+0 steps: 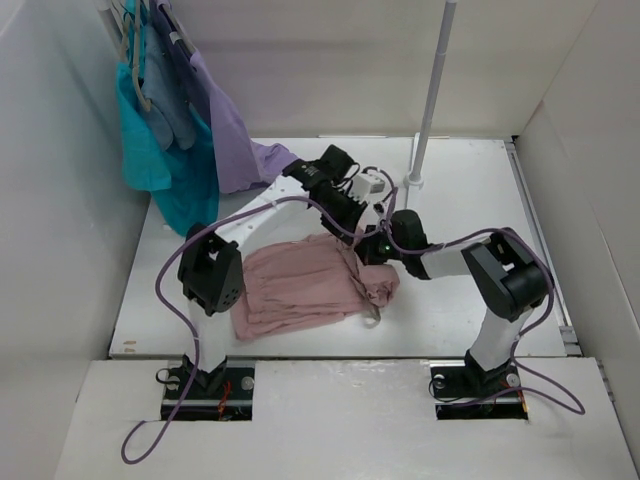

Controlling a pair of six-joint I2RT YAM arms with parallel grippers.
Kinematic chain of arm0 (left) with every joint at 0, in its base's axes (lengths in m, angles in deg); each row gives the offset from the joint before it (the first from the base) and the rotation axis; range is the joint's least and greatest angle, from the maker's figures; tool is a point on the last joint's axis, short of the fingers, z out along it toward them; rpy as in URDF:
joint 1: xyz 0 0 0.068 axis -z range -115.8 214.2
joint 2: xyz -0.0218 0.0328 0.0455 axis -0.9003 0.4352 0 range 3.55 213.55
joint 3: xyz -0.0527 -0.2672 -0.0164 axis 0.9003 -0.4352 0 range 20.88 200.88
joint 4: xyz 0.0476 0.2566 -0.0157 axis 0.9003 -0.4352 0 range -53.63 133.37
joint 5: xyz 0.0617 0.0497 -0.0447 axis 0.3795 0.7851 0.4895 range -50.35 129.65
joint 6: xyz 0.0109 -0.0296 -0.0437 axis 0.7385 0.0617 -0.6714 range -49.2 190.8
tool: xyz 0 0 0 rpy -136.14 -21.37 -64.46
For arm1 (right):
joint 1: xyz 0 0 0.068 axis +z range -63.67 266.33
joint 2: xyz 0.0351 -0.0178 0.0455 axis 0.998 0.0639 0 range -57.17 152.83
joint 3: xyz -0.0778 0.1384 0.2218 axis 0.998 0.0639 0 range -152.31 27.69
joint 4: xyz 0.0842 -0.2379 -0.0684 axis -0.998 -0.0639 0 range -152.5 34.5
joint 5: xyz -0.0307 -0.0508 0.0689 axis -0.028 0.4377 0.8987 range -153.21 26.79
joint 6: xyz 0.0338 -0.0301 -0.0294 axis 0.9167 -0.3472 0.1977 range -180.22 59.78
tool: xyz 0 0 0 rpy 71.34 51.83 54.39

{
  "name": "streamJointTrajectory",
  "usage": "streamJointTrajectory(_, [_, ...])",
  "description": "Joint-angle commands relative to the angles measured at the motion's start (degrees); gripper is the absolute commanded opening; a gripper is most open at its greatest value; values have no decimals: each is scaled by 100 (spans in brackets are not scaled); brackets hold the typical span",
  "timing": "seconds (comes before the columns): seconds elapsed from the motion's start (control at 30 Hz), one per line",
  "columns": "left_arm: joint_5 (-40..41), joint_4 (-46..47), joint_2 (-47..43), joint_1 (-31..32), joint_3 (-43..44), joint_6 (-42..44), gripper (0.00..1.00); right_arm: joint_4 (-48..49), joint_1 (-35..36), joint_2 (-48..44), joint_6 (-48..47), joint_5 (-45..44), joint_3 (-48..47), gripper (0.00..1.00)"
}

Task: Place the trousers on the hanger

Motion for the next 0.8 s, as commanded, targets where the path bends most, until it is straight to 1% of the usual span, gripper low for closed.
streamJointTrajectory(0.0, [-1229,377,145,420,666,161,0,-234,246,464,-113,-246,117,0])
streamJointTrajectory(0.03, [-1450,378,269,474,980,160,0,-94,246,516,-112,-247,239,0])
streamJointTrajectory(0.1, [-1759,456,611,561,1325,46,0,47,246,517,-112,-326,372,0])
streamJointTrajectory(0.17, [-1830,571,780,702,1659,-103,0,48,246,447,-112,-466,477,0])
streamJointTrajectory(0.23, [-1830,798,912,755,1660,-164,0,48,185,280,-112,-467,618,0])
streamJointTrajectory(0.27, [-1830,922,990,755,1460,-322,0,48,115,192,-112,-467,618,0])
streamJointTrajectory(0.37, [-1637,1151,1132,755,1204,-454,0,-381,62,-247,-173,-755,689,11])
streamJointTrajectory(0.4, [-1550,1212,1132,755,977,-559,0,-644,62,-344,-174,-757,610,20])
streamJointTrajectory(0.47, [-1427,1555,1071,755,678,-718,0,-830,-17,-625,-253,-757,548,31])
streamJointTrajectory(0.5, [-1374,1651,1070,755,459,-780,0,-997,-122,-730,-305,-687,548,42])
streamJointTrajectory(0.63, [-1215,1889,886,703,177,-999,0,-1471,-447,-1310,-306,-687,548,57])
streamJointTrajectory(0.77, [-1101,2127,824,641,-10,-1193,0,-1920,-703,-1846,-534,-687,601,64])
